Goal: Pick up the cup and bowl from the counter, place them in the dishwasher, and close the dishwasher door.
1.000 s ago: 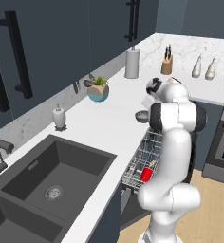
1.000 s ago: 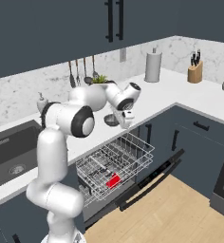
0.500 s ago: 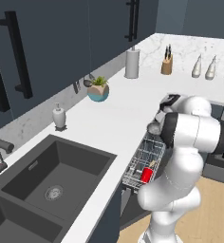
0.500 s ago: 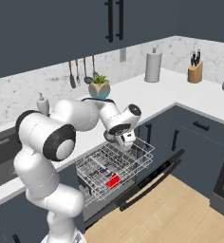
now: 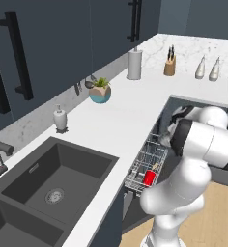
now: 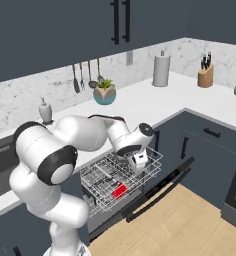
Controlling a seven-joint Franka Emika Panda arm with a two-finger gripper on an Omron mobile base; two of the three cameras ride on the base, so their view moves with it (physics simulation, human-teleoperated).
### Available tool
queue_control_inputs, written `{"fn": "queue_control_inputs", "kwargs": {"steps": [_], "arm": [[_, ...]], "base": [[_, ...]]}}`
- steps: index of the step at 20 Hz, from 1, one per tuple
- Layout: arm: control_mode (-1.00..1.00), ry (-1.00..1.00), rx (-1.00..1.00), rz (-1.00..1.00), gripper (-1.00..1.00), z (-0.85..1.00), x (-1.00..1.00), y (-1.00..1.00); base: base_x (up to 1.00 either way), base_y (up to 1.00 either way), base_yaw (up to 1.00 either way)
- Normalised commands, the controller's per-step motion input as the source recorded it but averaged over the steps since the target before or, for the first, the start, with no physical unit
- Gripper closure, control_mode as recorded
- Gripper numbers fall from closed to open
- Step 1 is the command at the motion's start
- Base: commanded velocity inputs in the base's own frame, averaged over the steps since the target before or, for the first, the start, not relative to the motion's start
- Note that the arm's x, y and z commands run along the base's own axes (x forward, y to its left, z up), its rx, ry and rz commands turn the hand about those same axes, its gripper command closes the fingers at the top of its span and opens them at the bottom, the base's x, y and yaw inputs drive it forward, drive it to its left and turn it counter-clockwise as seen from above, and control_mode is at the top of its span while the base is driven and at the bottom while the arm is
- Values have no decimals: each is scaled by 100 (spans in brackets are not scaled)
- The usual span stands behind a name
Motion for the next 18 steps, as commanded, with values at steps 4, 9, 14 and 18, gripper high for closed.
{"fn": "queue_control_inputs", "kwargs": {"steps": [4, 9, 14, 18], "arm": [[-100, 9, 0, 0, 100, -25, 1, -31], [-100, 7, 0, 4, 100, -51, 17, -2], [-100, 3, 0, 8, 100, -46, 23, 0], [-100, 0, 0, 5, 100, -37, 20, 0]], "base": [[0, 0, 0], [0, 0, 0], [0, 0, 0], [0, 0, 0]]}}
